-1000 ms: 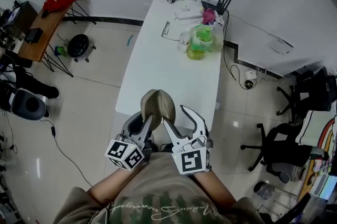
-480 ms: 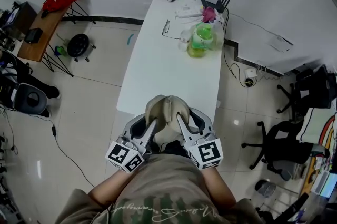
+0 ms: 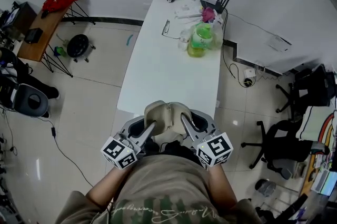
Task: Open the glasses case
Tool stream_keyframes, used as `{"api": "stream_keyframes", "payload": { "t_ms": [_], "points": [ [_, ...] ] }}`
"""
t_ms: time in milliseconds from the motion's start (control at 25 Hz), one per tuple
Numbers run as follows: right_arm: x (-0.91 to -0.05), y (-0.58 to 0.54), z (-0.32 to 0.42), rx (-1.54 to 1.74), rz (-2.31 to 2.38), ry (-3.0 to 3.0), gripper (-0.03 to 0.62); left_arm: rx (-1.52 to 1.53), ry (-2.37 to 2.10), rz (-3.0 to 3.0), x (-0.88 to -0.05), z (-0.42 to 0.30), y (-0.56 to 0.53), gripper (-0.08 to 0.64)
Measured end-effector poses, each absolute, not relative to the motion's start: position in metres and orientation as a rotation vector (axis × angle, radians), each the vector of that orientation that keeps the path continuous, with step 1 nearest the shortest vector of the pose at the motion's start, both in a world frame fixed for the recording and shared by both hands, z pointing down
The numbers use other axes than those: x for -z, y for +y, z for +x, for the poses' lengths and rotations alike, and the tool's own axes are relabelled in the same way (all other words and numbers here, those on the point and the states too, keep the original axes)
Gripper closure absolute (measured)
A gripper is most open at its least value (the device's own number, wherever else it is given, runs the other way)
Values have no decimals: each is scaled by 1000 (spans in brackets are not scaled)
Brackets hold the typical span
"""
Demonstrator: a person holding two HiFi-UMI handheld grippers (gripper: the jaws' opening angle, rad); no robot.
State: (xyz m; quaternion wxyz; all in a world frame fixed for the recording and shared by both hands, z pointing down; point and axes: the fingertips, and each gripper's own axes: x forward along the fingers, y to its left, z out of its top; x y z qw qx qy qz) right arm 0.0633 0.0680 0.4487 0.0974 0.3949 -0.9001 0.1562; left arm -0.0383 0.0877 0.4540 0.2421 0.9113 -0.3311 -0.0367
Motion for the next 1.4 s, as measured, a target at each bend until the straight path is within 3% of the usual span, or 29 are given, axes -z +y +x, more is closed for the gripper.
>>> {"api": "stream_keyframes", "payload": {
  "t_ms": [640,800,1400],
  "points": [
    [-451,96,51,-787,980,-2879,525,139,-564,2578,-439,-33,100,462],
    [-447,100,40,-704,875,-2863,529,21,-478,2643,-447,-34,102,466],
    [-408,143,-27,-1098,-50,-3138,529,426,356,2376,-405,-67,141,492]
  ]
}}
